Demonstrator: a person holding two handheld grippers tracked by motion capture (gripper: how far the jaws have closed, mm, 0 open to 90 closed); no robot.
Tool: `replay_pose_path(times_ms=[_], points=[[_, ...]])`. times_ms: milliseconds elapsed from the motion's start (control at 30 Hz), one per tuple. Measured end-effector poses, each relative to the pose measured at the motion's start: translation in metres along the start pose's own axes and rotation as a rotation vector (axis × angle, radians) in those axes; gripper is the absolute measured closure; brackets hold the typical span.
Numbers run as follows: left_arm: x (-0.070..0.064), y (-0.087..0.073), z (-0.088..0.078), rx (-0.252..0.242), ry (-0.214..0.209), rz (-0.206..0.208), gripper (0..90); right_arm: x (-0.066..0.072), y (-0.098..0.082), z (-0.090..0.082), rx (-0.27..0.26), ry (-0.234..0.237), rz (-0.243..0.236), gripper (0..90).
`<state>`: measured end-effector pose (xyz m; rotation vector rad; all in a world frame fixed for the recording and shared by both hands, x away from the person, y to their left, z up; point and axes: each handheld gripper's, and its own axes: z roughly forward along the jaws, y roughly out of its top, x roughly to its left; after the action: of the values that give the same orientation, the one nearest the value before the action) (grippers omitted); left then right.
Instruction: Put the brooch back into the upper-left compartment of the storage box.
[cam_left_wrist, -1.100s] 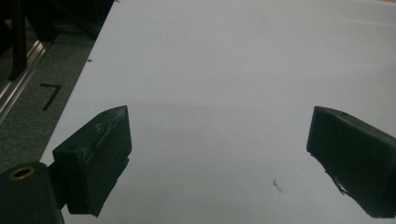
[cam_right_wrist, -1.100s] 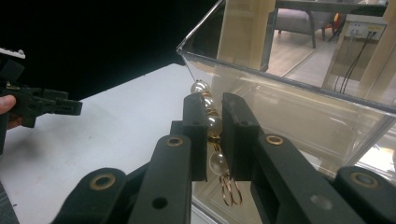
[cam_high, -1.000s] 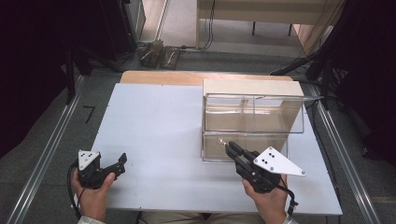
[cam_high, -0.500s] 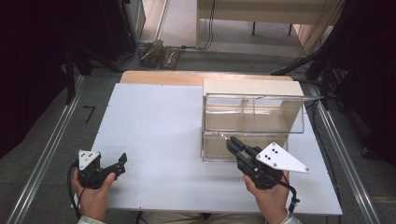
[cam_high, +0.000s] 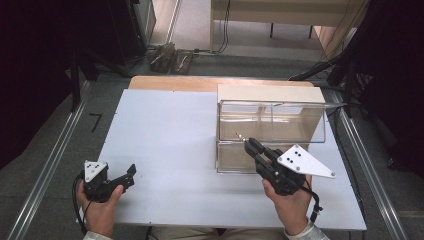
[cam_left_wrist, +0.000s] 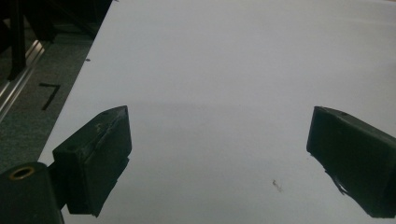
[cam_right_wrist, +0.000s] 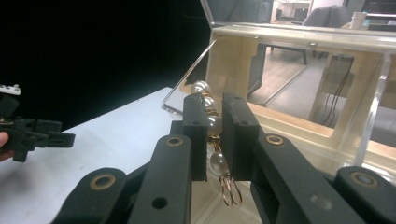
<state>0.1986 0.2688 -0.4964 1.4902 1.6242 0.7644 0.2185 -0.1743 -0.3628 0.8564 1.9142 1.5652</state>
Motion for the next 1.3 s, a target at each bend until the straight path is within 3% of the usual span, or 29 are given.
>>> replay_pose_path(times_ms=[967, 1300], points=[[0.0, 0.0, 0.0, 0.001, 0.0, 0.0, 5.9, -0.016, 0.016, 0.018, -0.025, -0.034, 0.026, 78.5], [0.0, 0.0, 0.0, 0.002, -0.001, 0.0, 5.9, -0.023, 0.018, 0.028, -0.006, -0.061, 0.036, 78.5]])
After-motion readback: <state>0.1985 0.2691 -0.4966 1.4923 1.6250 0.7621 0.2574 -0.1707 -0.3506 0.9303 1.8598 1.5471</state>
